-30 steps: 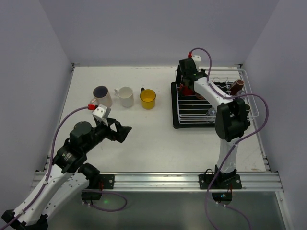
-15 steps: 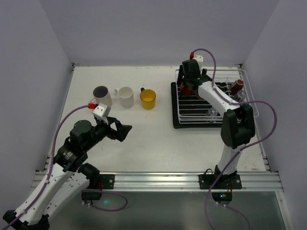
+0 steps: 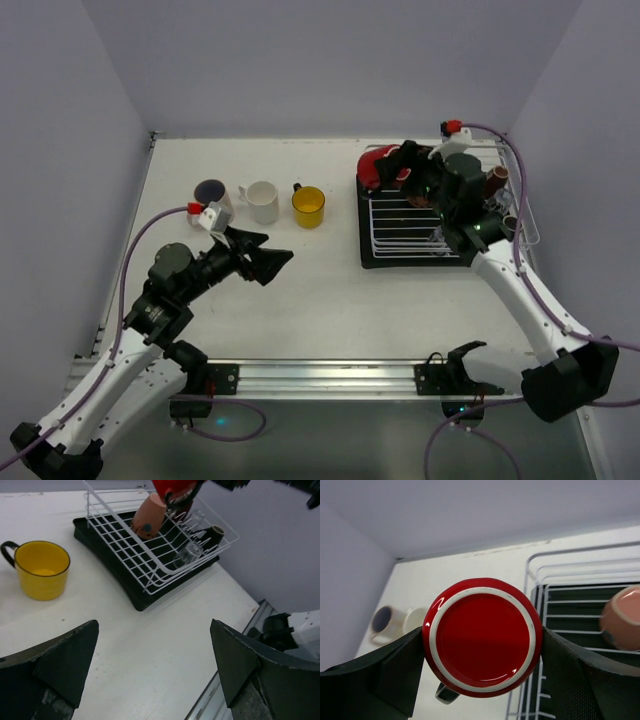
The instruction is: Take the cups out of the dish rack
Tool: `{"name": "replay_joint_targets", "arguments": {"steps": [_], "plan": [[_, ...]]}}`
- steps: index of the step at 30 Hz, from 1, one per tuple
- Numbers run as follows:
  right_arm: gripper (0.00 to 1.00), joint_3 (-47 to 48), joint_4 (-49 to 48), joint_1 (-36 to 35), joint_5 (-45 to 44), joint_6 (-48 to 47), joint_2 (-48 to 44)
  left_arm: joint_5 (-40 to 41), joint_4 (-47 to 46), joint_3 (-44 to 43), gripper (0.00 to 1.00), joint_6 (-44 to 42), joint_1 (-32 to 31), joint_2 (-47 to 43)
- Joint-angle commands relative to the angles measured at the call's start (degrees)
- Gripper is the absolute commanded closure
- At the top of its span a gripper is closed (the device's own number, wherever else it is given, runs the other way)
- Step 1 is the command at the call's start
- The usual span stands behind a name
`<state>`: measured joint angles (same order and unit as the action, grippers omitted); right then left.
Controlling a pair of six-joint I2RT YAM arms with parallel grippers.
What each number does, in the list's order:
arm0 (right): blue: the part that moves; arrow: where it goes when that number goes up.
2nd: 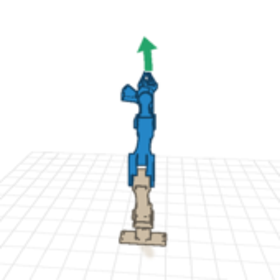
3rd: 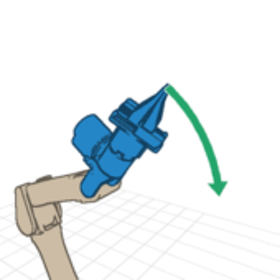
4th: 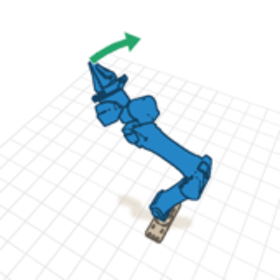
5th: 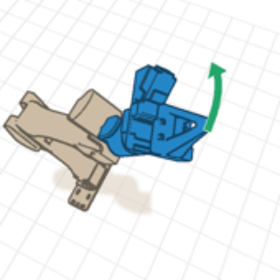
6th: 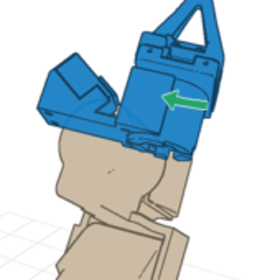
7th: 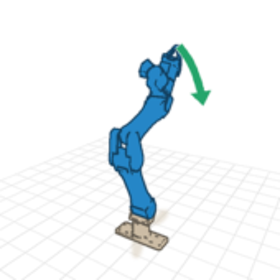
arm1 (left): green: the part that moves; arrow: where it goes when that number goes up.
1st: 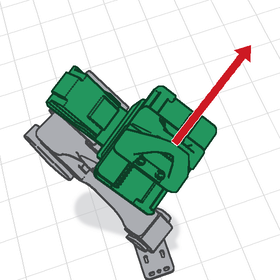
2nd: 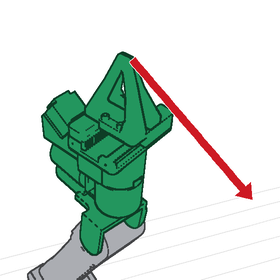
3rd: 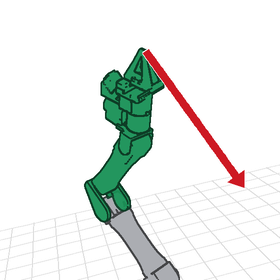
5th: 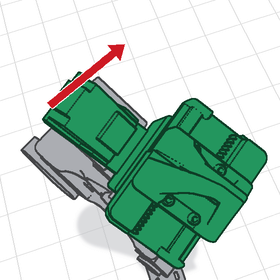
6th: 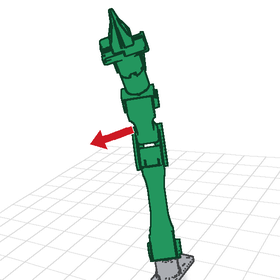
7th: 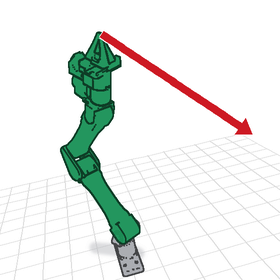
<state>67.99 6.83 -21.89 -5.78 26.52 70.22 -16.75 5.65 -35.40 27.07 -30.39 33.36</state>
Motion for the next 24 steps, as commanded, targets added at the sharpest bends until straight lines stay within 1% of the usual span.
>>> {"name": "replay_joint_targets", "arguments": {"steps": [1,2,3,4,5,6,7,9,10,11,12,15,20,23,24], "plan": [[0.54,-10.90,-13.23,-0.96,18.82,9.49,-7.79,-4.95,-14.16,1.73,0.05,9.90,0.33,3.02],[0.54,-13.38,-17.94,-0.96,21.40,13.34,-9.38,-5.56,-16.09,2.26,0.06,11.32,0.33,3.46],[0.54,-15.67,-20.95,-1.14,23.86,15.29,-10.87,-6.01,-20.02,3.31,0.07,12.90,0.33,4.07],[0.54,-19.78,-23.33,-1.49,27.89,16.88,-13.24,-6.53,-21.98,3.84,0.09,16.05,0.33,5.29],[0.54,-21.65,-27.62,-1.75,29.41,19.68,-14.22,-7.58,-24.00,4.37,0.10,17.48,0.33,5.92],[0.54,-23.23,-30.01,-2.45,30.55,20.84,-15.01,-8.20,-27.59,5.33,0.11,19.06,0.33,7.75],[0.54,-26.12,-32.03,-2.63,32.48,21.81,-16.15,-8.73,-29.28,5.77,0.12,21.86,0.25,8.64],[0.54,-28.42,-37.22,-2.98,34.16,24.71,-16.86,-9.53,-33.49,7.09,0.15,24.33,0.25,11.27],[0.55,-29.74,-38.98,-3.07,34.60,25.76,-17.13,-9.53,-34.64,7.62,0.19,26.52,0.25,12.07],[0.55,-32.02,-43.61,-3.33,35.31,28.12,-17.13,-9.44,-36.13,8.75,0.20,27.67,0.25,12.68],[0.56,-33.00,-45.74,-4.03,35.57,29.19,-16.78,-9.44,-39.45,9.29,0.21,28.73,0.16,13.82],[0.56,-34.67,-50.85,-6.14,36.89,31.22,-14.32,-9.88,-44.21,10.17,0.25,31.72,-0.28,16.37],[0.55,-34.76,-56.03,-10.27,37.07,32.71,-8.01,-10.32,-49.14,10.35,0.28,33.92,-2.13,19.28],[0.55,-34.85,-60.25,-11.15,38.12,34.73,-5.54,-10.49,-51.08,10.96,0.32,34.54,-2.48,19.72],[0.55,-34.76,-60.88,-11.68,38.30,35.08,-4.22,-10.58,-51.35,11.05,0.35,34.63,-2.57,19.81]]}}
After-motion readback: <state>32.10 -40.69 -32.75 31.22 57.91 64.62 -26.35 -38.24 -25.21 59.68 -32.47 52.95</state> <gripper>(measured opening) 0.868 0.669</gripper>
